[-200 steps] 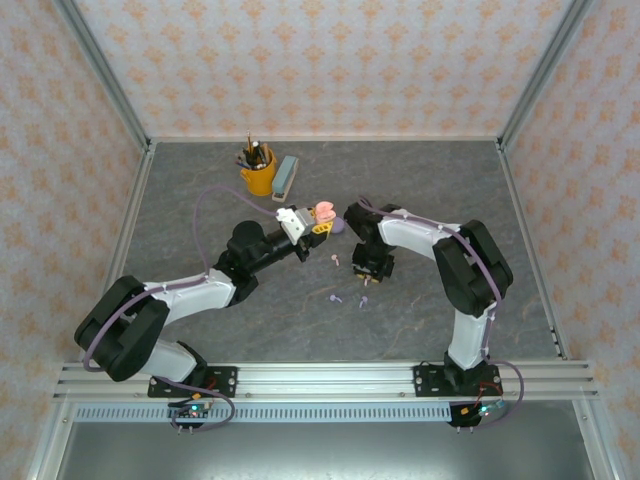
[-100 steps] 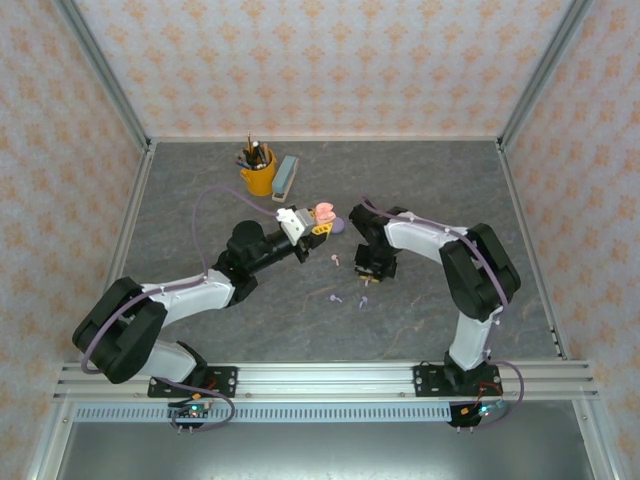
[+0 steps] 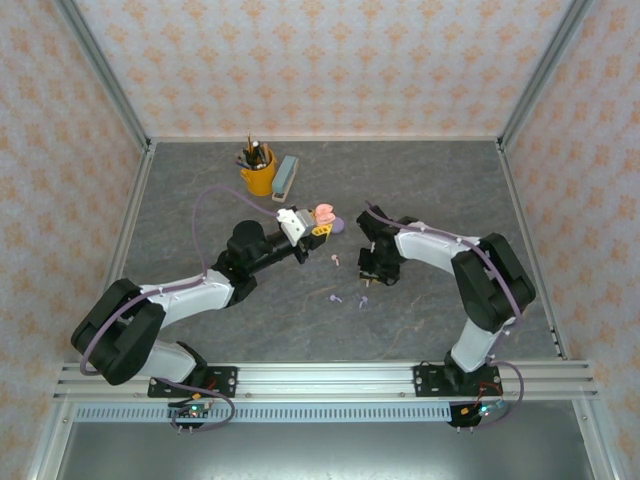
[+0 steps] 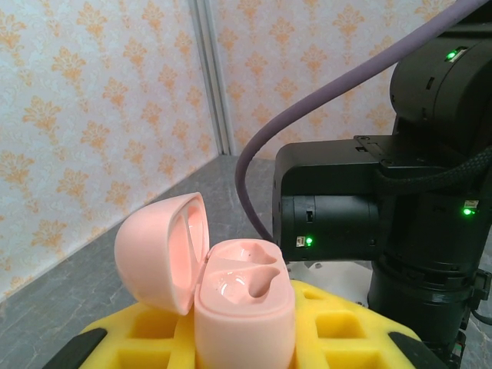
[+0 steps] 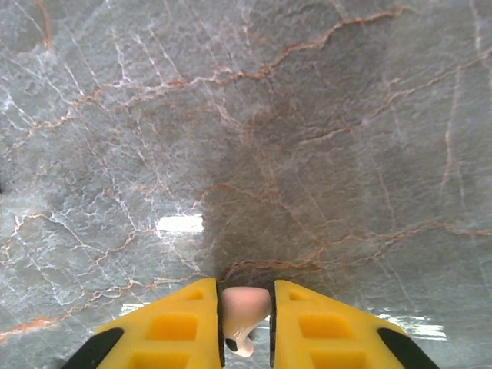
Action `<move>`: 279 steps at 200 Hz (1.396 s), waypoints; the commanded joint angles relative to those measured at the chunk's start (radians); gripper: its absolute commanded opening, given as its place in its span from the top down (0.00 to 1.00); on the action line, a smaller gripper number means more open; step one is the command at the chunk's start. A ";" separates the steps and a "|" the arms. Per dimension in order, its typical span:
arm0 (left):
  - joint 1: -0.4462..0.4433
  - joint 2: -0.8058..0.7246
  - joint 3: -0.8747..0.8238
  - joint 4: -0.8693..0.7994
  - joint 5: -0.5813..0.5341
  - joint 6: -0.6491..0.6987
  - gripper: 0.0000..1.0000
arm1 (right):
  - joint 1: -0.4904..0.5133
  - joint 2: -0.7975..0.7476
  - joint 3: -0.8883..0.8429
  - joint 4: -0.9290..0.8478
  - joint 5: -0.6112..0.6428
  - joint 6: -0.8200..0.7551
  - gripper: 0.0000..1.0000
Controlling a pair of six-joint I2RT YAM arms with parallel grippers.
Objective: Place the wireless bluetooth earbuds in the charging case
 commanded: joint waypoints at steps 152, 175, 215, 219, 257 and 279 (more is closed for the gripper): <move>-0.014 -0.022 0.012 0.035 0.022 0.019 1.00 | 0.066 0.150 0.166 -0.260 0.157 0.100 0.66; -0.014 -0.019 0.012 0.040 0.023 0.017 1.00 | 0.065 0.158 0.164 -0.257 0.167 0.103 0.66; -0.014 -0.021 0.009 0.040 0.023 0.017 1.00 | 0.064 0.198 0.194 -0.263 0.193 0.090 0.68; -0.014 -0.023 0.009 0.040 0.023 0.016 1.00 | 0.064 0.201 0.198 -0.263 0.195 0.089 0.68; -0.014 -0.026 0.007 0.035 0.022 0.019 1.00 | 0.060 0.223 0.222 -0.270 0.200 0.074 0.72; -0.015 -0.025 0.009 0.034 0.020 0.021 1.00 | 0.058 0.221 0.217 -0.268 0.196 0.070 0.75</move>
